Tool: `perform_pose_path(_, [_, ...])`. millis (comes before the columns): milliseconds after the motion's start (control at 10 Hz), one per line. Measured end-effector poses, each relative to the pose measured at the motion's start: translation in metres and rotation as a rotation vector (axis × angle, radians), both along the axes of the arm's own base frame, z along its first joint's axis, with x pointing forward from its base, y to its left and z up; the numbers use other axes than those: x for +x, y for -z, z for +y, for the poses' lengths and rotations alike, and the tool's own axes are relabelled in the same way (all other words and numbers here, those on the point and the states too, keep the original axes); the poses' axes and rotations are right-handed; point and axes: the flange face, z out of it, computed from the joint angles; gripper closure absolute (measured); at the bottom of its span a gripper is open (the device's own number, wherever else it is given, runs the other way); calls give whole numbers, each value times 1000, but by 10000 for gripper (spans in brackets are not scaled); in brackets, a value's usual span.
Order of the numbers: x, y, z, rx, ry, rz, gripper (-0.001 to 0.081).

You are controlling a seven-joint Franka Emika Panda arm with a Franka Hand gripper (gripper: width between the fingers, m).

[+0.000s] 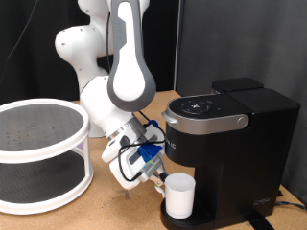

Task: Make a cup of coffee with the keurig machine

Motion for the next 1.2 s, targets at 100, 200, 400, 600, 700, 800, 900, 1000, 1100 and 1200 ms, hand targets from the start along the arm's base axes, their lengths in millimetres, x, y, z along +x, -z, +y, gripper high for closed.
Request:
perform_pose_path(100, [1, 0, 0, 0, -1, -1, 740])
perform_pose_path(200, [1, 1, 0, -1, -1, 1, 739])
perform_pose_path(400, [-1, 5, -1, -4, -10, 10, 572])
perform_pose_path(600, [-6, 8, -6, -6, -27, 24, 390])
perform_pose_path(700, [-11, 9, -12, -4, -41, 37, 253])
perform_pose_path(800, [-17, 8, -19, 8, -52, 57, 253])
perform_pose_path(900, [-23, 4, -28, 22, -54, 76, 78])
perform_pose_path(1000, [-29, -1, -36, 33, -60, 92, 23])
perform_pose_path(1100, [-36, -9, -41, 56, -66, 99, 3])
perform_pose_path(1200, [-36, -9, -40, 53, -64, 99, 3])
